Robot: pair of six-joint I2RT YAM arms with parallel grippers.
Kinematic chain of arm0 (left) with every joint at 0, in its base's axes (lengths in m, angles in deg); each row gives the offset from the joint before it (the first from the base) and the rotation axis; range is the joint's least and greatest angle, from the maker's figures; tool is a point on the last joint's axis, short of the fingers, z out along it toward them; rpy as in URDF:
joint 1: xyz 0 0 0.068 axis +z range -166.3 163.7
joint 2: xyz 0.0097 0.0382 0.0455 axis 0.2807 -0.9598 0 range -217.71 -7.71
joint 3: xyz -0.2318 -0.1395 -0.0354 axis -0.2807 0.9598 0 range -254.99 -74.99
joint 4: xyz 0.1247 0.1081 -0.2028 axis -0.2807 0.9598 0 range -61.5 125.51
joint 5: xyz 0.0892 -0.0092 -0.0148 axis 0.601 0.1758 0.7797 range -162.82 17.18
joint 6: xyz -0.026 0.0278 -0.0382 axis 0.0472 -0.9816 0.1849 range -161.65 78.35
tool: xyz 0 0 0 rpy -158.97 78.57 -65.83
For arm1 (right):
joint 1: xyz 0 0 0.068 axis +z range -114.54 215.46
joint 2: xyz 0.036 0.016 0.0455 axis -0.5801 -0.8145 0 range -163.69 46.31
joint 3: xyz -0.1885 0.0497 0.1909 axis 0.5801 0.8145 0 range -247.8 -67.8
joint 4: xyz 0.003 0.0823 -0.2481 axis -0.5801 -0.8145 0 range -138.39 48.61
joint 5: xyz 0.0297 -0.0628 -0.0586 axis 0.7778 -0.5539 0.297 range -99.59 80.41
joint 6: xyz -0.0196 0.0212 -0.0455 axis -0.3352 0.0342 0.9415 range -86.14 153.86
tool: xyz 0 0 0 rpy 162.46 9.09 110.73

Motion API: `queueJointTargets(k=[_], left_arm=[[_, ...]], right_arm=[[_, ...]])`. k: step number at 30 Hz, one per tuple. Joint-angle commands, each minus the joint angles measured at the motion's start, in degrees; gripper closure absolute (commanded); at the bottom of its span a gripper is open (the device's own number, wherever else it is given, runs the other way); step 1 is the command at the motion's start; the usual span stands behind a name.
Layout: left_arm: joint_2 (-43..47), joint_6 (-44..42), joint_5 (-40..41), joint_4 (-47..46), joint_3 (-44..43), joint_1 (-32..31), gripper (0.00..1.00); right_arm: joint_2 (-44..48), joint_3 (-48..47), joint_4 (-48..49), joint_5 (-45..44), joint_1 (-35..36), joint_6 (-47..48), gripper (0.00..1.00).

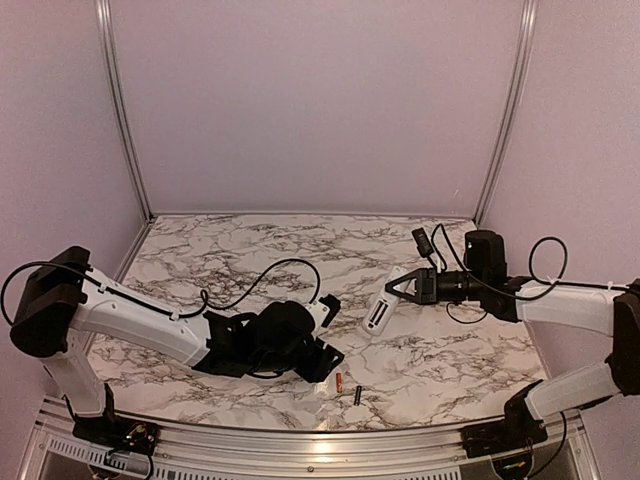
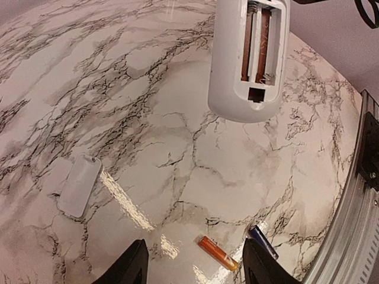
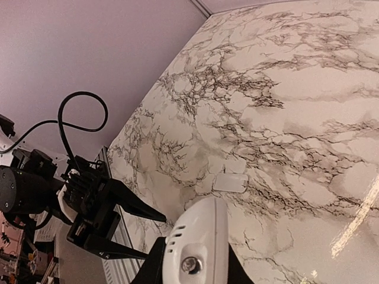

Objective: Load the batteries into the remote control
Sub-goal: Pick up the battery from the corner of the board.

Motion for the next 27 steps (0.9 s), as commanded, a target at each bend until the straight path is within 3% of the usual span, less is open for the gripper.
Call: queueJointTargets(k=[1, 15, 22, 27], left_arm=[[-3.9, 7.1, 2.4, 7.9, -4.0, -3.0, 0.44], [-11.9, 9.7, 6.4, 21.9, -14.6, -5.4, 0.53], [-10.3, 2.4, 3.0, 21.0, -14.4, -5.5, 0.47], [-11.2, -1.6, -0.5, 23.1, -17.3, -5.6, 0.48]], right_arm=[[1.4, 0.5, -2.2, 0.4, -2.2, 0.5, 1.0], [1.7, 1.7, -3.0, 0.5, -2.7, 1.5, 1.0], [1.7, 1.7, -4.0, 0.3, -2.8, 2.3, 1.0], [1.9, 1.9, -4.5, 0.9, -4.7, 2.4, 1.0]])
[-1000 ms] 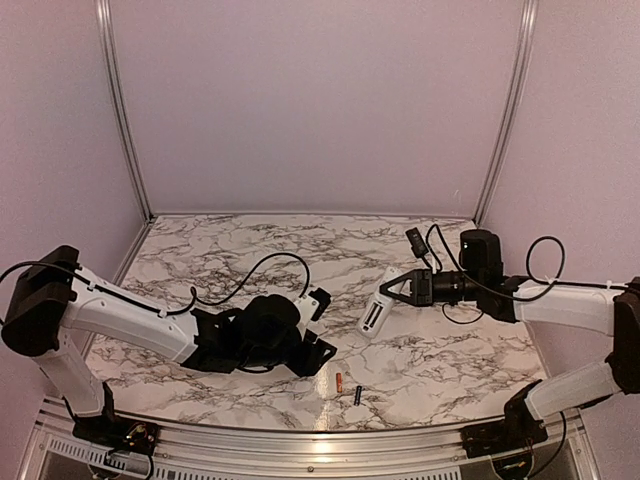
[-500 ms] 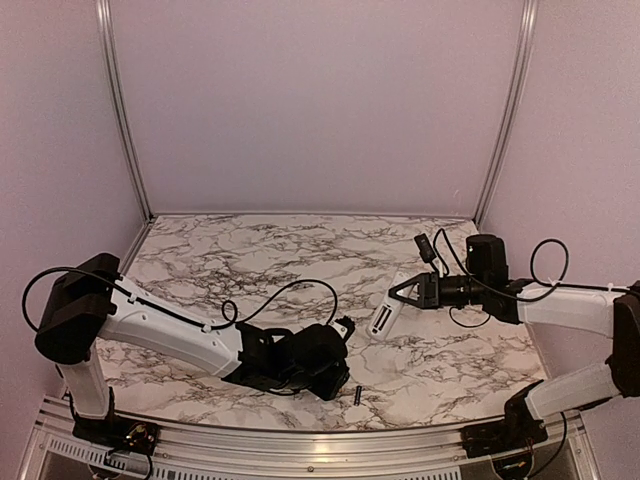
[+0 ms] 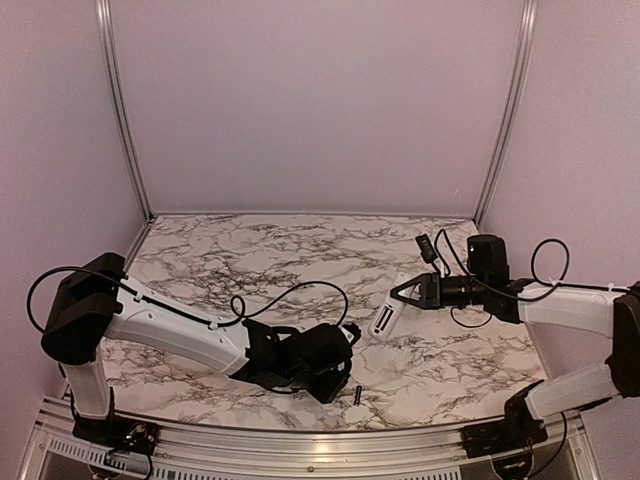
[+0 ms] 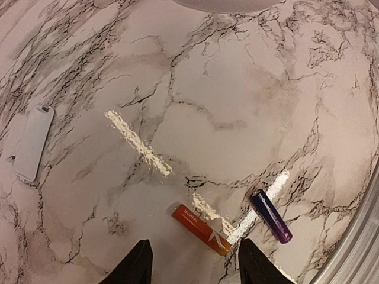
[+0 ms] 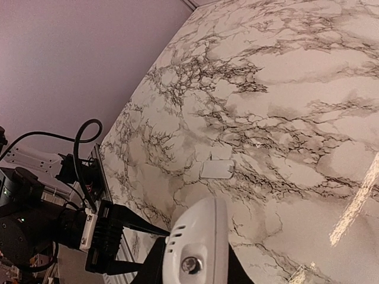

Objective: Load the batteries into the remote control
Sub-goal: Pick up the battery from the corner of the board.

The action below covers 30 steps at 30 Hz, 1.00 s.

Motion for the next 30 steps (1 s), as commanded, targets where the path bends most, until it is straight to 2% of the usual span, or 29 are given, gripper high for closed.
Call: queueJointTargets(k=[1, 8, 11, 16, 20, 30], left_arm=[[-0.6, -5.0, -3.9, 3.5, -4.1, -0.8, 0.49], [-1.3, -8.2, -1.6, 5.5, -6.7, -0.9, 0.47], [-3.1, -8.0, -0.5, 9.6, -10.3, 0.5, 0.48], [-4.1, -5.3, -0.6, 12.3, -10.7, 1.7, 0.51], [-4.3, -2.1, -0.7, 12.4, -9.6, 2.5, 0.56], [-7.4, 1.0, -3.2, 9.4, -10.4, 2.7, 0.58]], right_arm=[[1.4, 0.6, -0.9, 1.0, -2.9, 0.5, 1.0], [1.2, 1.2, -0.2, 2.1, -4.3, 0.1, 1.0], [1.0, 1.2, 0.0, 2.4, -4.4, 0.0, 1.0], [1.1, 1.3, -0.2, 2.3, -4.3, 0.2, 1.0], [1.2, 1.4, -0.2, 2.3, -4.3, 0.2, 1.0], [0.8, 1.4, 0.0, 2.3, -4.4, 0.3, 1.0]])
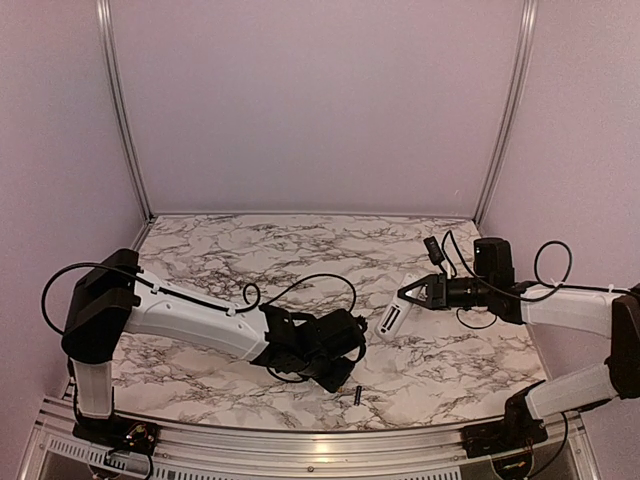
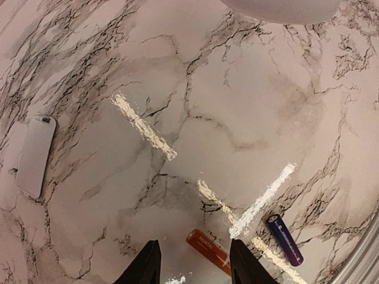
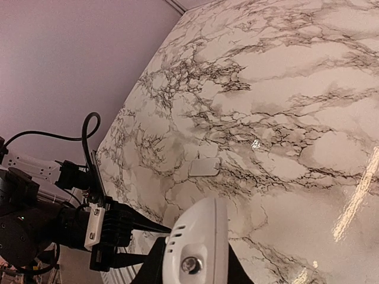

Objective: Load the batteries into the remote control
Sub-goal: Pick up the battery from the corner of the board, then place the battery at the center of the board.

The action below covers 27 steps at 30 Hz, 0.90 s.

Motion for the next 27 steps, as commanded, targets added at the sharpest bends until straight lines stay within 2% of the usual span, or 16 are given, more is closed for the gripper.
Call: queueJointTargets(k=[1, 3, 10, 14, 17, 20, 27], left_arm=[[-3.0, 2.3, -1.1, -0.6, -0.5, 0.2, 0.6], [-3.4, 3.2, -1.4, -0.8, -0.2, 0.4, 0.65], [-5.0, 4.6, 0.1, 1.1, -1.1, 0.4, 0.71], [-5.5, 5.6, 1.8, 3.8, -1.3, 0.5, 0.78], [-4.9, 7.1, 2.2, 5.3, 0.1, 0.9, 0.87], [-1.8, 9.7, 2.2, 4.0, 4.1, 2.0, 1.0], [13.1, 20.4, 8.3, -6.7, 16.3, 7.2, 1.0]], right_arm=[[0.5, -0.2, 0.0, 0.8, -0.6, 0.3, 1.0], [0.6, -0.1, 0.0, 1.0, -0.5, 0.3, 1.0], [0.5, -0.1, 0.4, 0.7, -0.4, 0.2, 1.0], [0.4, -0.2, 0.3, 0.7, -0.5, 0.3, 1.0], [0.6, -0.4, -0.1, 0.5, -0.5, 0.6, 1.0], [0.7, -0.4, -0.4, 0.4, -0.6, 0.7, 1.0], [0.2, -0.3, 0.2, 0.6, -0.5, 0.5, 1.0]])
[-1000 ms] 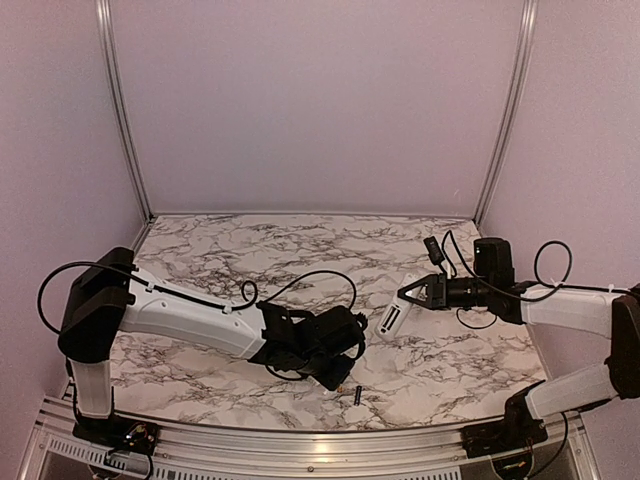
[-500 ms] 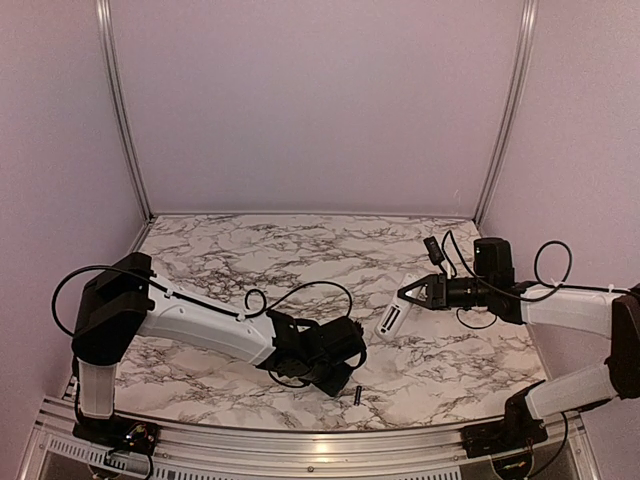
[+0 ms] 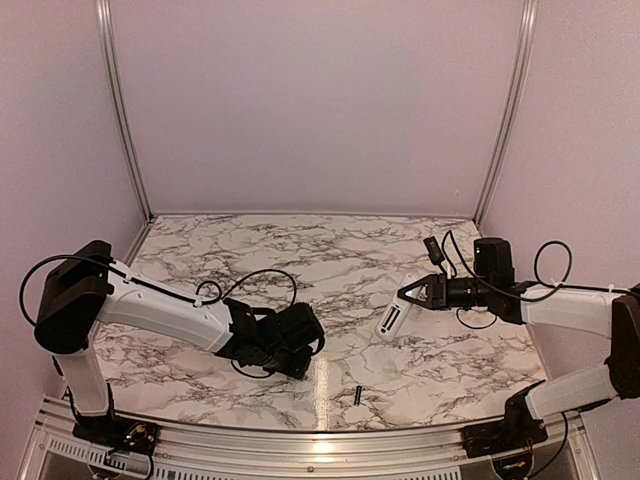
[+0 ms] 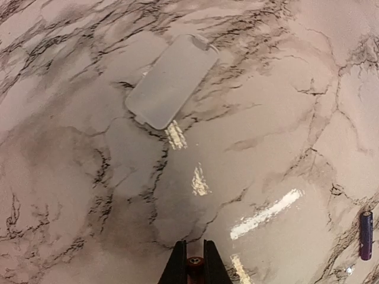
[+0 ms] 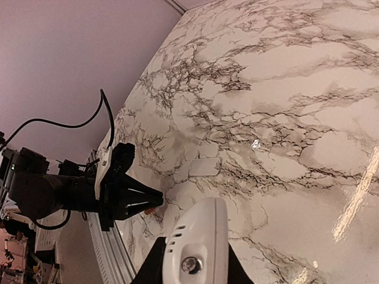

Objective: Load the batteries into the remote control
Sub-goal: Place the battery at the center of the board.

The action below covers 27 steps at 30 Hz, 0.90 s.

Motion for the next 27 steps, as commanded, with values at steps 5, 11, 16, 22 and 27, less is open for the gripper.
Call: queueJointTargets(k=[5, 11, 16, 22, 27], left_arm=[[11.6, 18.5, 12.1, -5.4, 6.1, 4.9, 1.0], [5.8, 38.0, 20.5, 11.3, -3.3, 5.1, 1.0], [2.1, 50.2, 18.2, 14.7, -3.3, 5.2, 1.0], [1.0, 59.4, 19.6, 19.2, -3.2, 5.0, 0.95], [-0.6, 61.5, 20.0, 20.2, -4.2, 5.1, 0.88]], right_arm=[[0.2, -0.2, 0.1, 0.5, -0.5, 0.3, 1.0], [0.5, -0.4, -0.1, 0.3, -0.4, 0.2, 1.0], [0.6, -0.7, -0.6, 0.2, -0.5, 0.5, 1.0], [0.5, -0.7, -0.7, 0.1, -0.4, 0.7, 1.0], [0.1, -0.5, -0.2, 0.5, -0.5, 0.5, 1.0]])
